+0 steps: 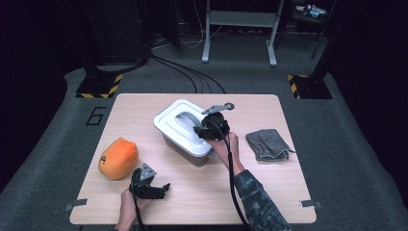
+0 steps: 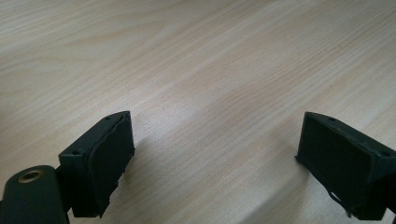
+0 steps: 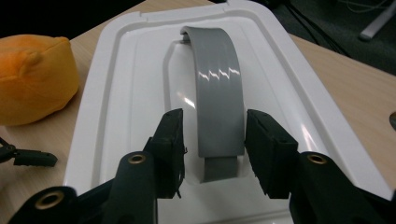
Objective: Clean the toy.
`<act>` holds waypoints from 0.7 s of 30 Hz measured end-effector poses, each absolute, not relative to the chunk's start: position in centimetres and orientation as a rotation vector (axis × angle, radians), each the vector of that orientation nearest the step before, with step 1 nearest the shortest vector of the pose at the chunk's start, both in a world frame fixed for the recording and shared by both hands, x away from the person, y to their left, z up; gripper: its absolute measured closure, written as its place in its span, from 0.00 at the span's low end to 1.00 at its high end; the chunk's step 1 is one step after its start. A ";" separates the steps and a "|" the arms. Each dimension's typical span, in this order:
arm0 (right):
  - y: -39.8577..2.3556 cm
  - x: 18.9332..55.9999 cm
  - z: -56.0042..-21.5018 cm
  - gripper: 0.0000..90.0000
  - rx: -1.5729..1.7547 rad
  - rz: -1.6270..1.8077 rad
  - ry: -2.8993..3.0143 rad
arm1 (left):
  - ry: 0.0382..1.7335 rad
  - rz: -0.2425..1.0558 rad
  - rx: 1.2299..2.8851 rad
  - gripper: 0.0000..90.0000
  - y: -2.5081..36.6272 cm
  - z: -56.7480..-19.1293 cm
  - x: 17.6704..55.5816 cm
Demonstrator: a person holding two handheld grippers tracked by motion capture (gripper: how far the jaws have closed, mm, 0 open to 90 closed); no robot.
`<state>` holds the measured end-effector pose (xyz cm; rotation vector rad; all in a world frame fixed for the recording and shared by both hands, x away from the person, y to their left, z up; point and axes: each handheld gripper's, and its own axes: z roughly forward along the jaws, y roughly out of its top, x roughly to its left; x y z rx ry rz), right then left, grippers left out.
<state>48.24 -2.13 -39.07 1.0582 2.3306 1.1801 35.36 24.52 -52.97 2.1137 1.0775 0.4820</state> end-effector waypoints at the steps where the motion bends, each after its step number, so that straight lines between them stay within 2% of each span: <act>1: -1.9 48.4 -38.8 0.60 1.028 1.156 2.336 | 1.078 0.482 2.114 0.12 24.5 -53.0 35.4; 9: -0.4 50.4 -38.0 0.62 0.948 1.109 2.388 | 1.076 0.493 2.112 0.12 24.5 -53.0 35.3; 14: 0.6 51.1 -38.1 0.73 0.945 1.088 2.387 | 1.076 0.493 2.112 0.12 24.5 -53.0 35.3; 21: 1.3 50.6 -38.1 0.74 1.039 1.063 2.354 | 1.077 0.492 2.111 0.12 24.5 -53.0 35.3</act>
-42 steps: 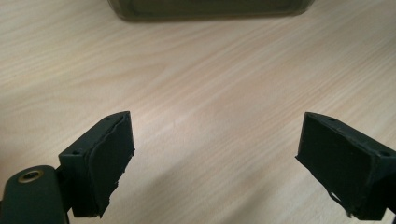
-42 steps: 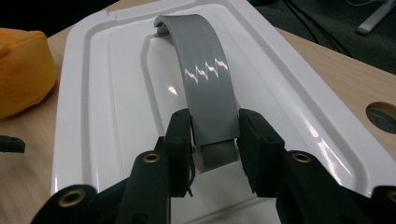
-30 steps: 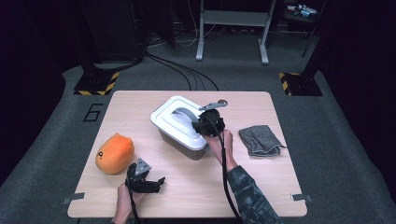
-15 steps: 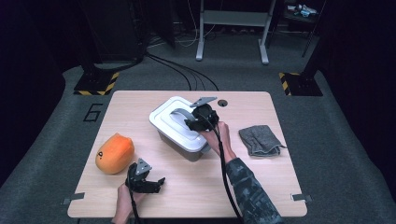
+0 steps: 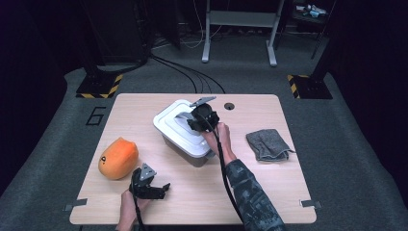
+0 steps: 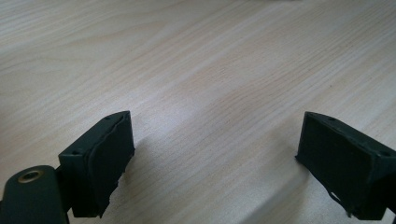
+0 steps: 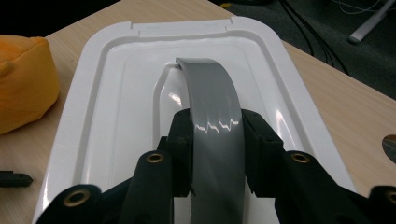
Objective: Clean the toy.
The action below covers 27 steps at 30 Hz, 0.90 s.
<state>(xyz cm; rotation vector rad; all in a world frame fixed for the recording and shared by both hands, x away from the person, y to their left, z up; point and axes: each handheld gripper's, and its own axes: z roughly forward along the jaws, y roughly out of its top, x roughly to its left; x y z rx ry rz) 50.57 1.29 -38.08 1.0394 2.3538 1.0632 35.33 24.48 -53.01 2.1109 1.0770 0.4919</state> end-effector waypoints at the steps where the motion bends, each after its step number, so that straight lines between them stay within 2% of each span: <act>1: 1.4 50.6 -38.1 0.74 1.036 1.060 2.348 | 1.076 0.494 2.112 0.12 24.5 -53.0 35.3; 27: 5.1 48.9 -38.2 0.74 1.216 1.038 2.222 | 1.077 0.497 2.110 0.12 24.5 -53.0 35.3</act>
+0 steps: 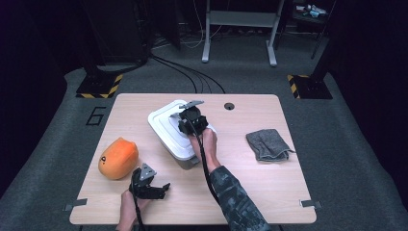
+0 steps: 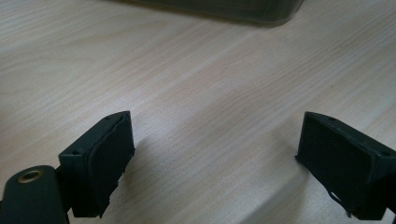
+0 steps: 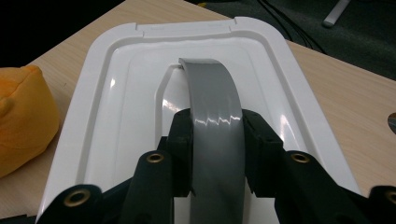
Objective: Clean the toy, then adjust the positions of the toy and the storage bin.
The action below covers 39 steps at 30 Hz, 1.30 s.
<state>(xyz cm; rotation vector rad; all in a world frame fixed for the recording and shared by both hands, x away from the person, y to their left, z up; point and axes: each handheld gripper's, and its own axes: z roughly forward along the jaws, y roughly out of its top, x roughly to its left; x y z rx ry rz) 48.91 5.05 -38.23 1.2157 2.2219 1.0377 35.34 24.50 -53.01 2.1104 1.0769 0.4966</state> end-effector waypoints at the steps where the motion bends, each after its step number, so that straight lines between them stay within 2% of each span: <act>1: 5.0 49.0 -38.3 0.74 1.197 1.039 2.222 | 1.076 0.496 2.111 0.12 24.5 -53.0 35.3; 20: 5.0 48.8 -38.0 0.74 1.164 1.042 2.215 | 1.080 0.494 2.108 0.12 24.5 -53.0 35.3; 39: 2.6 47.9 -34.8 0.74 1.121 1.101 2.156 | 1.081 0.493 2.107 0.12 24.5 -53.0 35.3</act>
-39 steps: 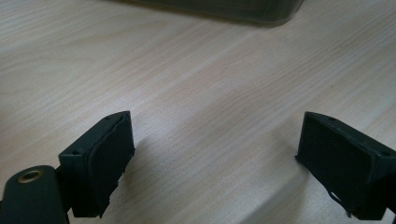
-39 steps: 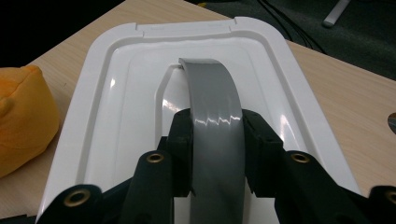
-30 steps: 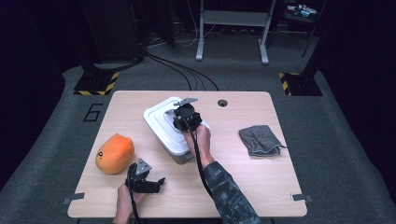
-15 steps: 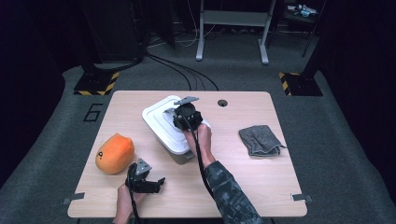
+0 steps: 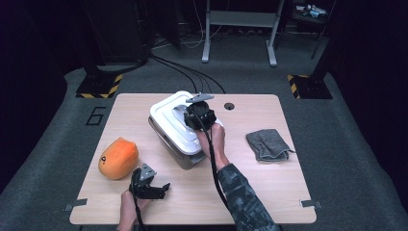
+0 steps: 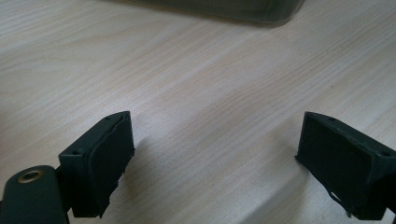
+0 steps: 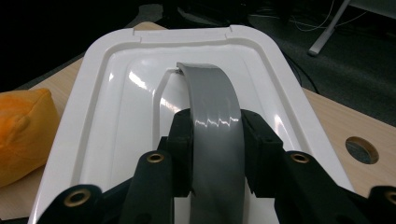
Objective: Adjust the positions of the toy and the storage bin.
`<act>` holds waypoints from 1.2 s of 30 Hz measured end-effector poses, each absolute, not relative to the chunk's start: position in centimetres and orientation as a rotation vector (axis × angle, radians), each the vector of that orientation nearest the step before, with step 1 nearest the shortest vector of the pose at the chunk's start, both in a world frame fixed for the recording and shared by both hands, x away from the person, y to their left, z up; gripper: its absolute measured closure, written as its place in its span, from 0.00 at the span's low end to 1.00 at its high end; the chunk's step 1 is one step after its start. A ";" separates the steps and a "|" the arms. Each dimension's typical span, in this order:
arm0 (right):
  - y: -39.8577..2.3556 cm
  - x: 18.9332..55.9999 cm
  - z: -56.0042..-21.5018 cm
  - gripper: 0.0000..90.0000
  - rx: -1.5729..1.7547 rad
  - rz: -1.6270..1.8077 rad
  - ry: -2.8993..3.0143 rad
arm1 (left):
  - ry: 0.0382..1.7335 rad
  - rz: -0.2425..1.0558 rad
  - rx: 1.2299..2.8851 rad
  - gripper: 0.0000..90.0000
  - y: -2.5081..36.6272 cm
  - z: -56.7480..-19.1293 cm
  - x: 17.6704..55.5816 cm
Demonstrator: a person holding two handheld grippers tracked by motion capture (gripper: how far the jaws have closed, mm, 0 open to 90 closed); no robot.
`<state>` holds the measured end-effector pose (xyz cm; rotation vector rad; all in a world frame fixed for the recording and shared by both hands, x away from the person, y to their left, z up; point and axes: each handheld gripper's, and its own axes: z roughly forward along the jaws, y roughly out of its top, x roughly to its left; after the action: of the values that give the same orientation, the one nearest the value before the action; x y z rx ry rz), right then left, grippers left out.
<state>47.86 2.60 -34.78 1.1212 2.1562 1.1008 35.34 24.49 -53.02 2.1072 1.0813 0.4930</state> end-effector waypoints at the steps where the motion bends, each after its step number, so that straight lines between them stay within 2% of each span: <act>1: 2.5 47.9 -34.7 0.75 1.125 1.106 2.146 | 1.080 0.492 2.108 0.12 24.5 -53.0 35.3; 22: -4.0 49.2 -33.2 0.74 1.195 1.104 2.044 | 1.081 0.493 2.107 0.12 24.5 -53.0 35.3; 36: -8.2 50.1 -33.4 0.75 1.255 1.073 1.982 | 1.083 0.481 2.108 0.12 24.5 -53.0 35.3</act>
<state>50.08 -8.16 -33.39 1.2545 1.9822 1.0725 35.33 24.49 -53.00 2.1075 1.0831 0.4814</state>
